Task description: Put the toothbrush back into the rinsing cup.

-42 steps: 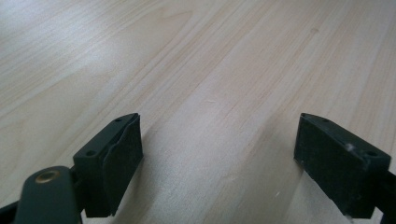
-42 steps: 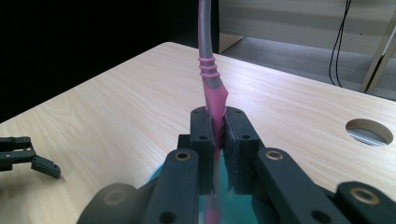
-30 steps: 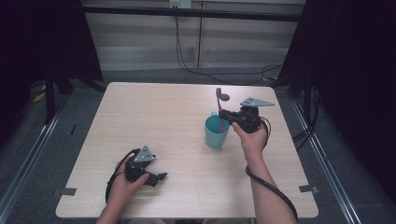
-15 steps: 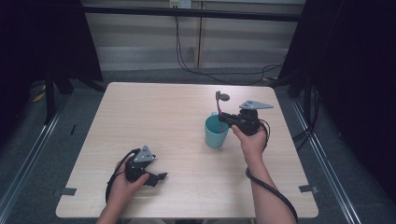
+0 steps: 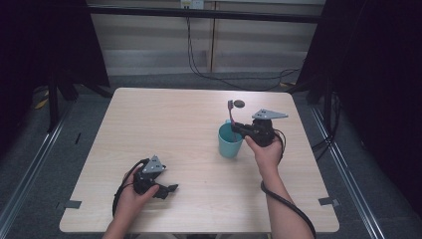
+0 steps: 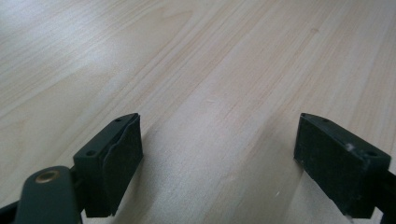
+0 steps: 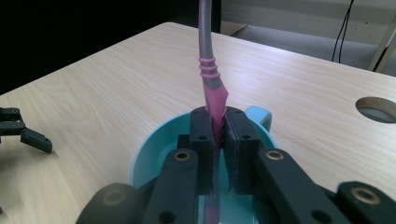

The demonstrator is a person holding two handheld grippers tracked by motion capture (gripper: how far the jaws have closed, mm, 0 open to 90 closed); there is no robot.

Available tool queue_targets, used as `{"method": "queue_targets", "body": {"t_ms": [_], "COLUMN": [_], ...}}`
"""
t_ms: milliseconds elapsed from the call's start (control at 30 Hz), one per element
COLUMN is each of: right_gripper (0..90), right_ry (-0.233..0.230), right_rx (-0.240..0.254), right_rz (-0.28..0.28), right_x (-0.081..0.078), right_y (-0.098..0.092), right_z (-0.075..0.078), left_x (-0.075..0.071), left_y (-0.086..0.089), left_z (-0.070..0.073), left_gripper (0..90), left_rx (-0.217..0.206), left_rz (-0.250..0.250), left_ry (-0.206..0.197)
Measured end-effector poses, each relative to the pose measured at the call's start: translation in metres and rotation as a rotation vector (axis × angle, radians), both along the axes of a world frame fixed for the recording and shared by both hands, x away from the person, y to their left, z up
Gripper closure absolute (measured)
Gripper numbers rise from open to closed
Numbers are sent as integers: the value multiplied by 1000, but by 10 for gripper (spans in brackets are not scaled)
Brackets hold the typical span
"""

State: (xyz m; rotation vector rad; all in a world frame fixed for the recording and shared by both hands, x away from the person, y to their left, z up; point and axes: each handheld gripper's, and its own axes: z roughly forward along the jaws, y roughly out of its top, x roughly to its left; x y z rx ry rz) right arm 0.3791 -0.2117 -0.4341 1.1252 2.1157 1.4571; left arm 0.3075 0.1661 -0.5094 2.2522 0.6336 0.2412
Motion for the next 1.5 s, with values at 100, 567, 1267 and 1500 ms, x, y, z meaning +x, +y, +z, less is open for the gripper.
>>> {"method": "queue_targets", "body": {"t_ms": [100, 567, 1267, 1500], "right_gripper": [825, 824, 809, 795], "right_ry": [3, 9, 19, 23], "right_rx": [1, -10, -18, -22], "right_rz": [4, 6, 5, 4], "right_x": [0, 2, 1, 0], "right_y": [1, 5, 6, 4], "right_z": [-2, -8, -9, -8], "left_x": [0, 0, 0, 0], "left_y": [0, 0, 0, 0], "left_z": [0, 0, 0, 0], "left_gripper": [152, 152, 152, 152], "left_rx": [0, 3, 4, 3], "left_rz": [0, 1, 0, 0], "left_ry": [0, -1, 0, -1]}}
